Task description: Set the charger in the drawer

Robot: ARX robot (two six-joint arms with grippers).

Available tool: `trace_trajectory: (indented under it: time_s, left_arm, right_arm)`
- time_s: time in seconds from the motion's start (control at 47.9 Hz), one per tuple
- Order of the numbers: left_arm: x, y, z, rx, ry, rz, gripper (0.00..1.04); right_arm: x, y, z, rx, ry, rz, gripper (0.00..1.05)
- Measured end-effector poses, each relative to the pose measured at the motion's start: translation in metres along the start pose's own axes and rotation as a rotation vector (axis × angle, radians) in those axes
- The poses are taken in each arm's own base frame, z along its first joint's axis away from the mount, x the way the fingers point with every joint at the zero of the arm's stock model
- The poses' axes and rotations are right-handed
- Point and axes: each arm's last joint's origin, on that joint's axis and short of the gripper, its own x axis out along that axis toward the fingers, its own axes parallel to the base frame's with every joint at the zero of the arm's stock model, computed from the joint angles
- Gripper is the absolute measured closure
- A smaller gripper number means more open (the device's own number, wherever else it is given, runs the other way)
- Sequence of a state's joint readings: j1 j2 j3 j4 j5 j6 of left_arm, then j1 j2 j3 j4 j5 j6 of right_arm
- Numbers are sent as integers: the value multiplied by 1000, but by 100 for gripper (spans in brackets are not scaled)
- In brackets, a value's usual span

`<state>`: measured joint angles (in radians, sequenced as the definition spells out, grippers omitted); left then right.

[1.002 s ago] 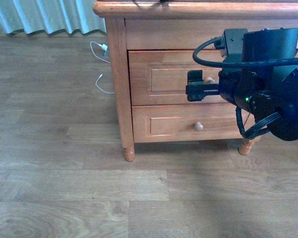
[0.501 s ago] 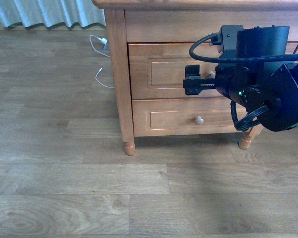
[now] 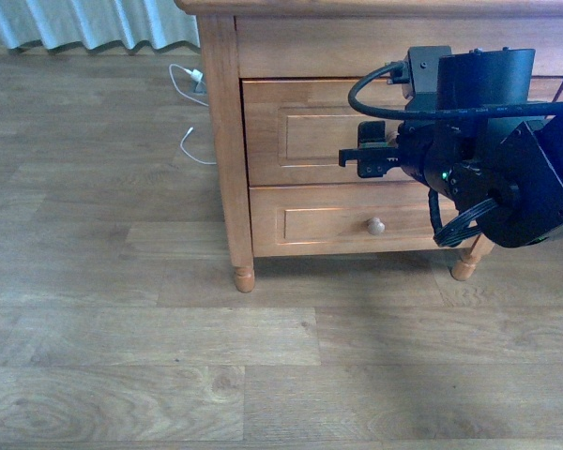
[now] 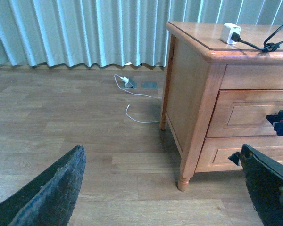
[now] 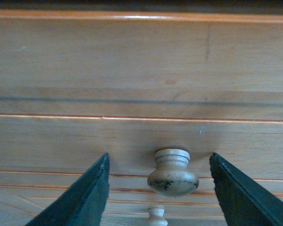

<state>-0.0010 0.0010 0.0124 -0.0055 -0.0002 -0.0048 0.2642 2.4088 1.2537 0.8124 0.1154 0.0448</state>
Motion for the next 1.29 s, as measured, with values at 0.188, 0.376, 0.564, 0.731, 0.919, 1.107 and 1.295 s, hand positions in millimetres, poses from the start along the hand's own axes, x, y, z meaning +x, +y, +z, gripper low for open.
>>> trace_trajectory:
  time_s: [0.188, 0.376, 0.564, 0.731, 0.919, 1.107, 1.295]
  left_arm:
    - [0, 0, 0, 0, 0, 0, 6]
    - [0, 0, 0, 0, 0, 0, 6]
    - [0, 0, 0, 0, 0, 0, 6]
    - [0, 0, 0, 0, 0, 0, 6]
    - [0, 0, 0, 0, 0, 0, 6]
    - [0, 0, 0, 0, 0, 0, 6]
    - [0, 0, 0, 0, 0, 0, 6]
  right_arm:
    - [0, -1, 0, -6, 0, -8, 74]
    - [-5, -2, -6, -16, 5, 3, 82]
    - [-28, -3, -13, -18, 18, 28, 82]
    - [-67, -7, -24, 2, 38, 63, 82]
    - [-111, -9, -38, 19, 62, 94, 82]
    - [-160, -17, -56, 61, 117, 140, 83]
    - [-191, -21, -69, 44, 117, 199, 75]
